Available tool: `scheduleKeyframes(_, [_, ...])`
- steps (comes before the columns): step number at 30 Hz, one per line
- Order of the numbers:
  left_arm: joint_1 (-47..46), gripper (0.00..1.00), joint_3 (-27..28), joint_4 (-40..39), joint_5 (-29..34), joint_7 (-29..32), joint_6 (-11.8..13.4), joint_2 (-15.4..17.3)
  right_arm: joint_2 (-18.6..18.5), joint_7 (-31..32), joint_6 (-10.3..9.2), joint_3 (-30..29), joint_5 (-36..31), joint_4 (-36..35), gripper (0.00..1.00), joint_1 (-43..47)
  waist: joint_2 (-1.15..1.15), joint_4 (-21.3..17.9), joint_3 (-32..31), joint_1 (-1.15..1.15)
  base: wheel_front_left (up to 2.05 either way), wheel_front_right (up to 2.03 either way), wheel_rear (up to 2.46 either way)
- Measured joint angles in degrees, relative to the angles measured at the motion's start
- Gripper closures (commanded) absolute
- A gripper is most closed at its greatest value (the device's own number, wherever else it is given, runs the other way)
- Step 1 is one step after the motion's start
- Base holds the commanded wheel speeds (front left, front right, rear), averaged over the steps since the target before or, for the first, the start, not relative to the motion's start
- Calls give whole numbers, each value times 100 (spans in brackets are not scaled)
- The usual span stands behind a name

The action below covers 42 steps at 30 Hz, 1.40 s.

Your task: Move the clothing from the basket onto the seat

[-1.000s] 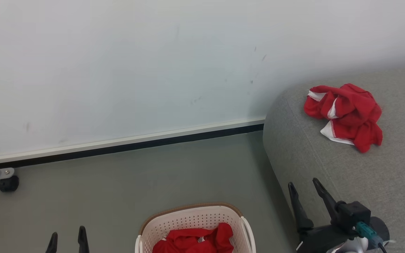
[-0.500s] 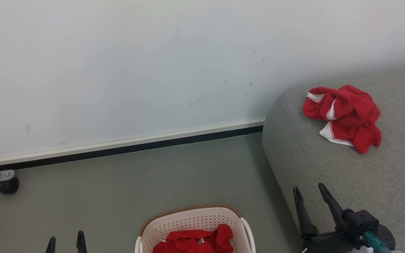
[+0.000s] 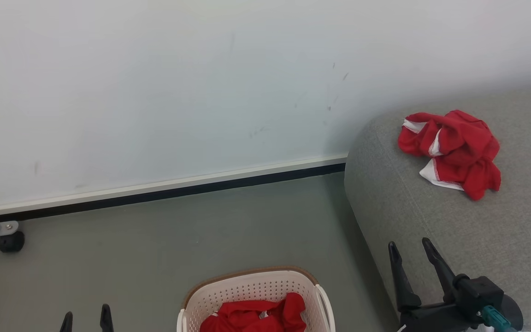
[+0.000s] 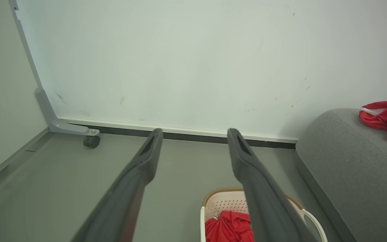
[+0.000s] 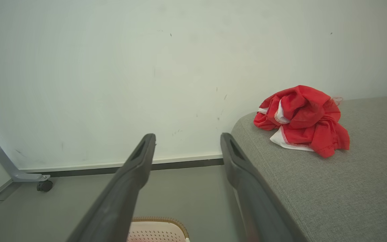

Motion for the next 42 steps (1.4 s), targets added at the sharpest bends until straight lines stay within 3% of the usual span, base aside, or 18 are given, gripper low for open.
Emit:
scheduleKeyframes(20, [-18, 0, -70, -159, 70, 4, -3, 23, -4, 0, -7, -58, -66, -316, 0, 104, 0, -41, 316, 0, 0, 0, 0])
scheduleKeyframes(27, [-428, 0, -226, -255, 141, 165, -15, 70, -8, 0, -8, -101, -166, -512, 0, -142, 0, -72, 741, 0, 0, 0, 0])
scheduleKeyframes(42, [-1678, 0, -1081, 105, 499, 698, -334, -58, -22, -16, -8, -285, -271, -809, 0, -1131, 1, -240, 1932, 2, 0, 0, 0])
